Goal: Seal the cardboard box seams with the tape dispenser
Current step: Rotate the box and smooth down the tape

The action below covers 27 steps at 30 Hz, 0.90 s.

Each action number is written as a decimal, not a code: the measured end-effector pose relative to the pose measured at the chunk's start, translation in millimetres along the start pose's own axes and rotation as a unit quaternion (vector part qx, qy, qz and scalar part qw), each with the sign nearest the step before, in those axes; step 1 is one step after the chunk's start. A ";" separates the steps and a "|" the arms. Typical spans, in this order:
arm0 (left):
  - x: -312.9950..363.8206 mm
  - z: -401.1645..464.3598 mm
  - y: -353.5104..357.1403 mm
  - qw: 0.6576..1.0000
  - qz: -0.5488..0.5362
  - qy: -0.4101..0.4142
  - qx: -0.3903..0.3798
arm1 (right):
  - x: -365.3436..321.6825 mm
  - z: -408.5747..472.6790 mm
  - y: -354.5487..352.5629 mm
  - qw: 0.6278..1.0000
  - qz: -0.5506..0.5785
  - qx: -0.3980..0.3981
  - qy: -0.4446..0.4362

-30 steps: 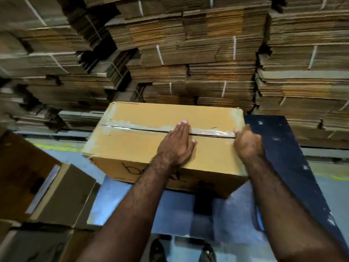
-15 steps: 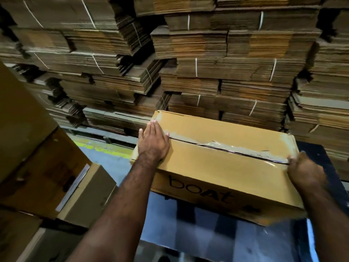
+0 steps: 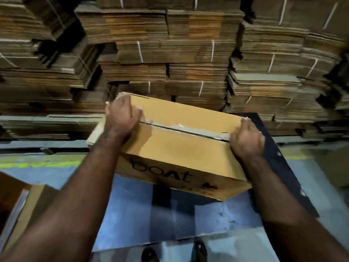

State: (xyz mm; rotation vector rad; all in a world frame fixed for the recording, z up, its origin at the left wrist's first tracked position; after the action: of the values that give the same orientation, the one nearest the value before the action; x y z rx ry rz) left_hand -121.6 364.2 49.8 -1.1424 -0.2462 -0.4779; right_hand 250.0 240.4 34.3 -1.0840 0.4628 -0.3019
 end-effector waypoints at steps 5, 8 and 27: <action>103.1 -111.7 19.5 0.954 -0.055 0.270 -0.119 | -50.2 34.8 29.0 0.981 0.041 -0.159 -0.107; 113.1 -140.9 28.7 0.934 -0.001 0.342 -0.106 | -55.4 53.4 38.1 0.965 0.017 -0.212 -0.151; 126.0 -135.3 50.4 0.959 -0.151 -0.224 -0.088 | 72.0 -36.9 -26.7 0.978 0.050 -0.184 -0.082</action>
State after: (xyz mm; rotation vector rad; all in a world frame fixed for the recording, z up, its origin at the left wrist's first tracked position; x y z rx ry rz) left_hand 5.7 227.3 7.9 -1.3891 -0.7932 -0.5109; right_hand 293.5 167.3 28.7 -1.4289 0.4332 -0.0352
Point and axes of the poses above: each hand's wrist, its own z-axis towards the middle knuckle, its own y-axis out of the palm, x = y × z, the point moved 4 cm from there along z, towards the middle knuckle, and after that the axes turned 12 degrees about x, right-handed, at the moved point
